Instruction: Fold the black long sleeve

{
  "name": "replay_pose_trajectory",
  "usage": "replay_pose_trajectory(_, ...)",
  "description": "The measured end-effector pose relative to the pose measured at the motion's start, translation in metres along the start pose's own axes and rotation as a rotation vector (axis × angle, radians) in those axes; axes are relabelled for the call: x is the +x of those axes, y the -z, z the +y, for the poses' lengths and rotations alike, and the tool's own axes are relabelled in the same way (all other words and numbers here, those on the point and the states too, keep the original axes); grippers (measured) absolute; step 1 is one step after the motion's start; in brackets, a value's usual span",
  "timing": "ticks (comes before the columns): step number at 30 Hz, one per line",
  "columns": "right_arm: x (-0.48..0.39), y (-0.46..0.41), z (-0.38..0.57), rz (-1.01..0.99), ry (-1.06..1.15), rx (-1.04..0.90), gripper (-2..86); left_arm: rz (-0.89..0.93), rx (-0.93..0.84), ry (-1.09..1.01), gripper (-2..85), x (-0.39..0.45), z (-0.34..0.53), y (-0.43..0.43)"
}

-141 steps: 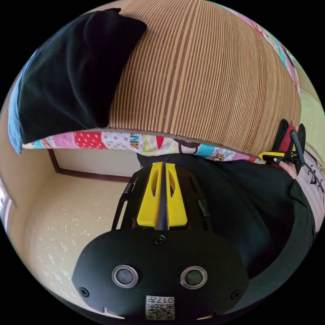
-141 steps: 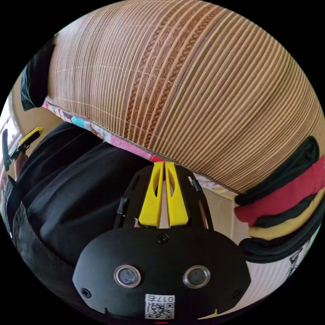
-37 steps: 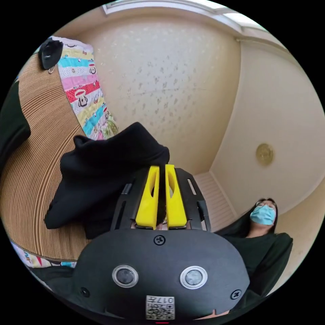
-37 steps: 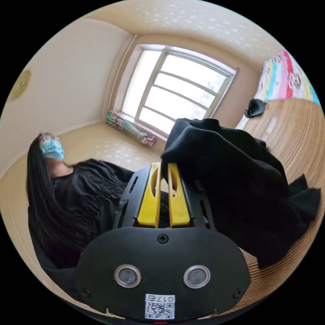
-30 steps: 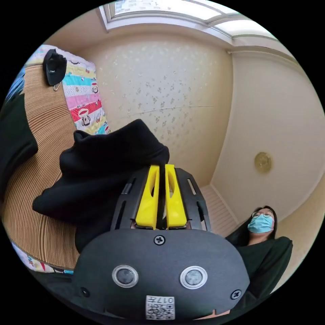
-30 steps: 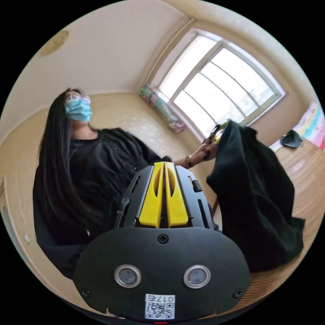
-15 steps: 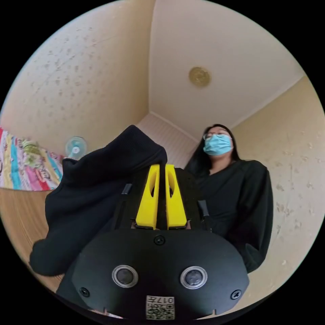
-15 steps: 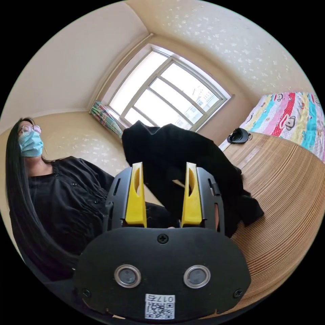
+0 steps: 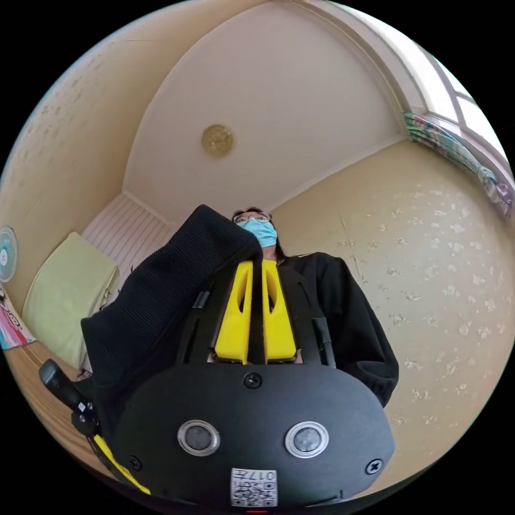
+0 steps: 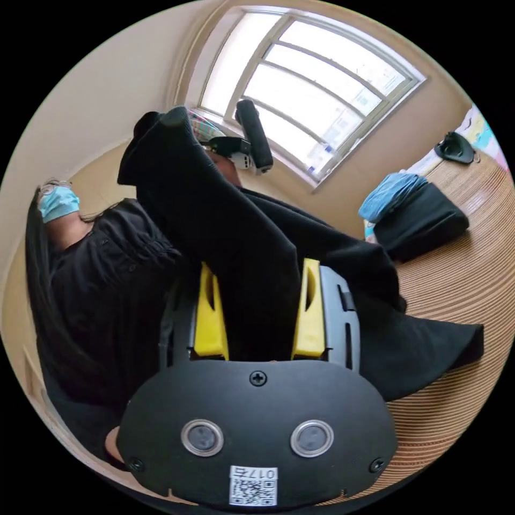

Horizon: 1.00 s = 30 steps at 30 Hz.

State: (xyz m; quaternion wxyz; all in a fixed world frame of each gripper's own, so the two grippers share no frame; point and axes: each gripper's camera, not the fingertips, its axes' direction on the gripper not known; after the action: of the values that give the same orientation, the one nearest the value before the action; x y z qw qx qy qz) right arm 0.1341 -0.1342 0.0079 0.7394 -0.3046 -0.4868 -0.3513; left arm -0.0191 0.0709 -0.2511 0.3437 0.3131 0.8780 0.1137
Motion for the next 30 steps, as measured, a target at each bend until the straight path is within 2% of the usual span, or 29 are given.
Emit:
replay_pose_trajectory(2,-0.008,0.011,0.004,0.017,0.003,0.01,12.7,-0.019,-0.006,-0.012,2.0,0.007,-0.003,0.002)
replay_pose_trajectory(5,-0.037,0.049,0.019,0.098,0.065,0.163,9.0,-0.095,0.012,-0.036,2.2,0.023,-0.008,0.01)
replay_pose_trajectory(9,-0.085,0.099,0.051,0.064,0.233,0.357,5.2,-0.249,0.05,-0.04,2.8,0.05,-0.019,0.03)
replay_pose_trajectory(11,-0.111,0.111,0.061,0.059,0.317,0.397,3.2,-0.339,0.047,0.03,3.1,0.056,-0.027,0.038)
replay_pose_trajectory(16,-0.201,0.114,0.073,0.169,0.562,0.447,0.5,-0.742,0.12,0.258,3.8,0.074,-0.038,0.071)
replay_pose_trajectory(21,-0.242,0.111,0.064,0.117,0.69,0.488,0.0,-0.94,0.088,0.495,5.9,0.054,-0.027,0.077)
replay_pose_trajectory(24,-0.251,0.118,0.06,0.043,0.758,0.539,-0.1,-0.94,0.054,0.665,10.8,0.026,-0.007,0.079)
replay_pose_trajectory(26,-0.25,0.127,0.057,-0.011,0.769,0.578,-0.2,-0.861,0.129,0.674,15.6,0.019,0.008,0.08)
replay_pose_trajectory(28,-0.251,0.139,0.055,-0.102,0.789,0.614,-0.1,-0.781,0.214,0.688,16.7,0.01,0.028,0.079)
replay_pose_trajectory(30,-0.255,0.142,0.052,-0.157,0.809,0.609,0.0,-0.842,0.203,0.719,17.2,0.008,0.037,0.072)
